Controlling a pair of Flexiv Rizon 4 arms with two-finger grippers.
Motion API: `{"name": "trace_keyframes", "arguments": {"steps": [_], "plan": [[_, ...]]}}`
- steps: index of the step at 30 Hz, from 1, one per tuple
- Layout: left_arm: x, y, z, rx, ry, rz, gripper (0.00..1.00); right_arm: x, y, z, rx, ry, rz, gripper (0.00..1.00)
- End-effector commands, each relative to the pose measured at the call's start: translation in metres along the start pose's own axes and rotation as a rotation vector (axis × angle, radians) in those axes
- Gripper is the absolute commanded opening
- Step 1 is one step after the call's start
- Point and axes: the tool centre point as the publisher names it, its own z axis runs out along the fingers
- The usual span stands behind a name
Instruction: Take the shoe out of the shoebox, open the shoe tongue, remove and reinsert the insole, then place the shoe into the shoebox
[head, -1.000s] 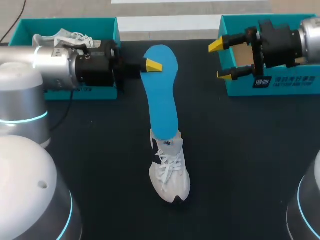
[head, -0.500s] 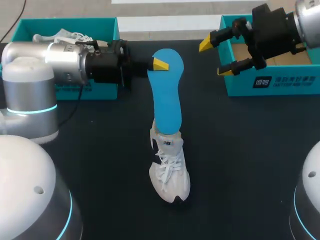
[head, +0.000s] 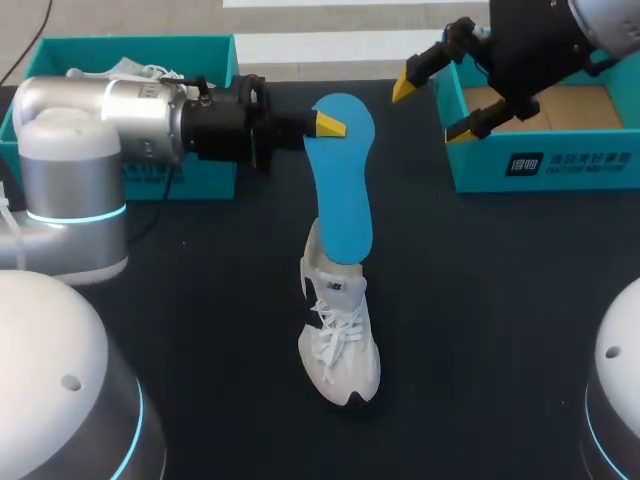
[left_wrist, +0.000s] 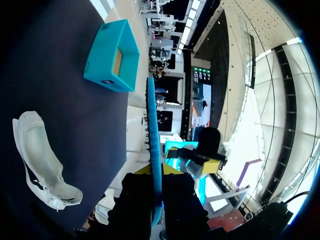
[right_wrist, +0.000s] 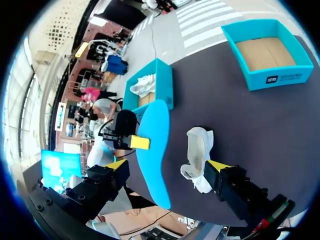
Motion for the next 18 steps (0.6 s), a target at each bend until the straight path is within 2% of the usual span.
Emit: {"name": "trace_keyframes", "arguments": {"steps": [1,3,5,6,9,11,18], "plan": [[-0.001,0.000,0.000,0.001,0.000,0.000,0.00,0.006,0.004,0.004,0.028,-0.094,-0.076,1.00],[-0.001,0.000,0.000,0.001,0.000,0.000,0.00,0.006,0.000,0.010,0.048,-0.142,-0.100,1.00],[-0.001,0.000,0.000,0.001,0.000,0.000,0.00,0.004,-0.004,0.013,0.032,-0.142,-0.128,1.00],[-0.001,0.000,0.000,0.001,0.000,0.000,0.00,0.005,-0.005,0.013,0.049,-0.185,-0.144,1.00],[-0.001,0.000,0.000,0.001,0.000,0.000,0.00,0.014,-0.008,0.012,0.047,-0.263,-0.169,1.00],[-0.001,0.000,0.000,0.001,0.000,0.000,0.00,0.022,-0.008,0.013,0.074,-0.323,-0.180,1.00],[-0.001,0.000,0.000,0.001,0.000,0.000,0.00,0.043,-0.008,0.027,0.136,-0.434,-0.139,1.00]]}}
